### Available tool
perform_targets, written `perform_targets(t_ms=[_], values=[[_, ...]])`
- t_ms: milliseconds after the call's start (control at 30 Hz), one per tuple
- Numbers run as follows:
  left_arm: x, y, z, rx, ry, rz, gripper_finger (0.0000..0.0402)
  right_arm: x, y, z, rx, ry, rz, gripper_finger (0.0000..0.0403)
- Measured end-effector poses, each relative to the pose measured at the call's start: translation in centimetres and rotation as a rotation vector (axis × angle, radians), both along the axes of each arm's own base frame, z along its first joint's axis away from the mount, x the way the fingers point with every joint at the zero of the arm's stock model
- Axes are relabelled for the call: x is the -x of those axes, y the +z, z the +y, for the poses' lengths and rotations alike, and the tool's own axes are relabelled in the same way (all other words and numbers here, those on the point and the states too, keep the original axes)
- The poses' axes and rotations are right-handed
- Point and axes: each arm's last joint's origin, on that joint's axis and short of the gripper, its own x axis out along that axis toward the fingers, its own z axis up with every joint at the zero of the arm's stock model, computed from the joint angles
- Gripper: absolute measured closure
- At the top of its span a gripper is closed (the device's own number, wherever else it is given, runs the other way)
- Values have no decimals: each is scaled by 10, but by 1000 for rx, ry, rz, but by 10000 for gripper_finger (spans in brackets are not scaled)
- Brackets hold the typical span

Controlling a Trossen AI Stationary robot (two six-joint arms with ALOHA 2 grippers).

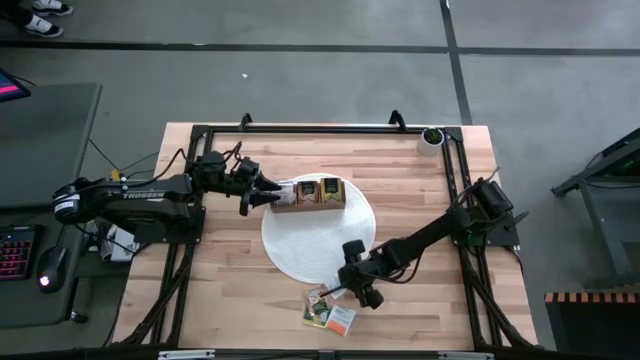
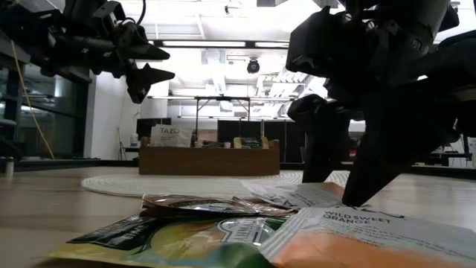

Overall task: Pick & Place Tea
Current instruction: Put the orange tea bag into the left section of the wooden organizer

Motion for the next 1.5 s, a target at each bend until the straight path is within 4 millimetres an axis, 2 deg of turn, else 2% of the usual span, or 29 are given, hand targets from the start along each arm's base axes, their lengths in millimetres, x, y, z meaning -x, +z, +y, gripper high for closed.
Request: perform_targets(t_ms=[467,633,1200,1400,1500], values=[[0,0,0,0,0,0,208,0,-1,-1,-27,-114,4,323],[0,0,0,0,0,1,208,1,4,-1,-36,-113,-6,368],[0,-1,0,2,1,7,208,1,37,0,-158,-124,-84,370],[0,-1,0,3,1,11,208,2,39,0,-166,-122,-86,351],[0,-3,0,12,0,25,208,1,39,0,-163,-152,-92,366]])
